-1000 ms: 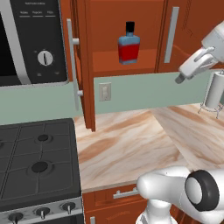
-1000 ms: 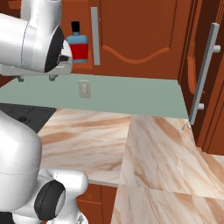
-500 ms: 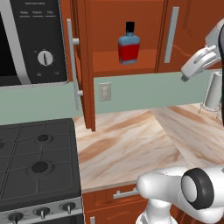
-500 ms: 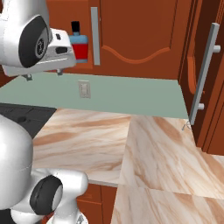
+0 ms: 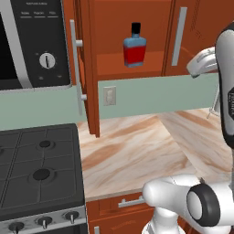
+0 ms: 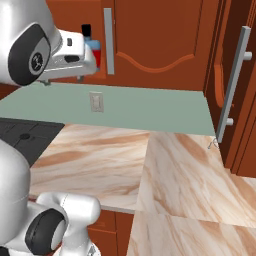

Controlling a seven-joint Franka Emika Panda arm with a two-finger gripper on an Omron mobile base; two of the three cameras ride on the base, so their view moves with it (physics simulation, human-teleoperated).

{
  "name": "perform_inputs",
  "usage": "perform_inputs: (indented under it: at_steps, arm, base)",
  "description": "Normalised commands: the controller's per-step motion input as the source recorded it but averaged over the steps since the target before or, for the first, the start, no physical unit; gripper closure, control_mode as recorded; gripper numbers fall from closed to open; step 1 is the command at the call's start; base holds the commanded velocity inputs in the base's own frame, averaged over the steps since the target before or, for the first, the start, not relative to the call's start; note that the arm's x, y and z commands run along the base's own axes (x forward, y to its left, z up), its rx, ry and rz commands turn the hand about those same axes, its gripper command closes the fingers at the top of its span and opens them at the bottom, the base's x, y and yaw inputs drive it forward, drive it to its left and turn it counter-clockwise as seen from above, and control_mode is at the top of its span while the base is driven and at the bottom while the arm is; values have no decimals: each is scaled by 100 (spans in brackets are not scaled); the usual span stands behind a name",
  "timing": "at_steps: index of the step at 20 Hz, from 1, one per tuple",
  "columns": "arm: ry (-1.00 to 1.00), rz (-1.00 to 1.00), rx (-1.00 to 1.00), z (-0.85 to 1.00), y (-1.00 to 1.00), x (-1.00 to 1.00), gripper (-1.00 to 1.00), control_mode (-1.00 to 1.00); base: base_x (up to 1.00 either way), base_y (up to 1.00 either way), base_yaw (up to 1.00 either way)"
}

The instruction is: Open the cabinet directly in front. Then move the liquor and the mug to the dining counter with the candle on it.

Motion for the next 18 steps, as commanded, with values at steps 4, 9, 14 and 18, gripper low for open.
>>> perform_inputs:
  at_steps: [4, 9, 14, 18]
  arm:
    - [-17, -12, 0, -1, -2, 44, -100, -100]
    - [-11, -9, 0, -7, -6, 54, -100, -100]
    - [-2, -4, 4, -26, -31, 48, -100, -100]
    - [0, -4, 4, -6, -28, 46, -100, -100]
  base:
    - [0, 0, 0]
    - [0, 0, 0]
    - [0, 0, 0]
    - [0, 0, 0]
